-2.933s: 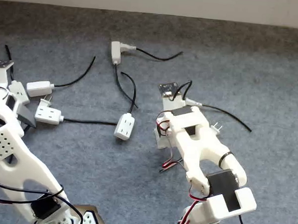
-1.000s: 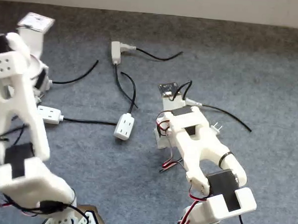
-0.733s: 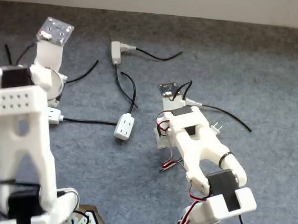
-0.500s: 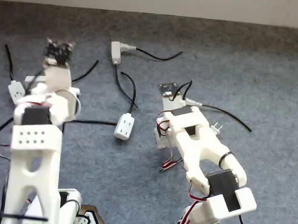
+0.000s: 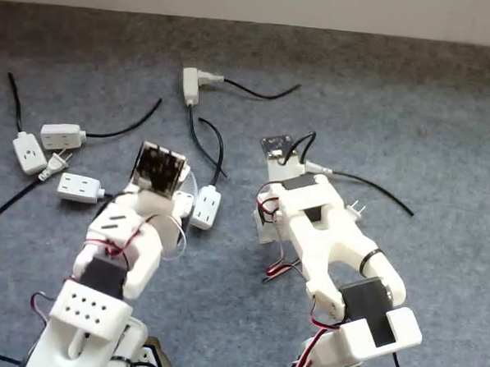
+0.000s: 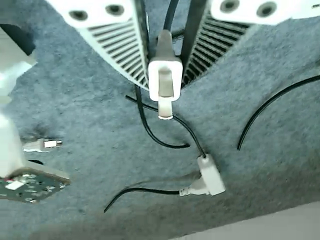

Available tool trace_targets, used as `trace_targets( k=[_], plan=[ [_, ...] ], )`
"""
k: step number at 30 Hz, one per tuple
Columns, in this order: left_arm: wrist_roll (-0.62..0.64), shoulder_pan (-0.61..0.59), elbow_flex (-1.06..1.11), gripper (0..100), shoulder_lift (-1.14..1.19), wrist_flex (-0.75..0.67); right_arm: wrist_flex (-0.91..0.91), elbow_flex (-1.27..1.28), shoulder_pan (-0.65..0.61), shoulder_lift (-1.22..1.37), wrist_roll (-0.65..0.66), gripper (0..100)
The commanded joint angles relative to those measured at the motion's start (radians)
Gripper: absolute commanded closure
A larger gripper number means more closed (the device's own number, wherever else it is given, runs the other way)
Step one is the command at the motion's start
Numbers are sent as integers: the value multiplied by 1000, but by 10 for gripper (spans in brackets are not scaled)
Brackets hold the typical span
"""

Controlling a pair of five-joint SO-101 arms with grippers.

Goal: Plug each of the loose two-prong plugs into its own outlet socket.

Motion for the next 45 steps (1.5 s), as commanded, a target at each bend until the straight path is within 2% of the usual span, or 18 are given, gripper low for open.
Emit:
trace_targets(
  k=[1,9,11,16,20,22,25,29,32,34,37,39,44,45],
  plan=[
    [6,21,107,995,-137,-144,-50,5,10,-4,12,745],
    [8,44,363,995,-404,-351,-50,2,8,-4,12,745],
    [31,54,355,995,-452,-338,-50,2,2,-4,9,745],
    [216,54,352,995,-496,-327,-50,-4,-31,-7,11,745],
    [232,59,352,995,-496,-292,-21,-90,-54,-12,11,745],
    [233,59,352,995,-496,-284,56,-186,-56,-12,11,745],
    [235,59,352,995,-496,-282,268,-420,-51,-12,11,745],
    [233,102,352,995,-495,-244,651,-862,-59,-5,12,745],
    [229,162,352,995,-496,-232,843,-1194,-62,-5,12,745],
    [229,179,352,995,-496,-232,852,-1351,-64,-16,11,746],
    [229,180,352,995,-496,-232,852,-1425,-65,-59,11,747],
    [229,180,352,995,-496,-232,852,-1428,-88,-99,12,773],
    [229,183,352,995,-496,-232,851,-1357,-176,-217,12,990],
    [229,183,352,995,-496,-232,851,-1336,-203,-242,12,993]
  ],
)
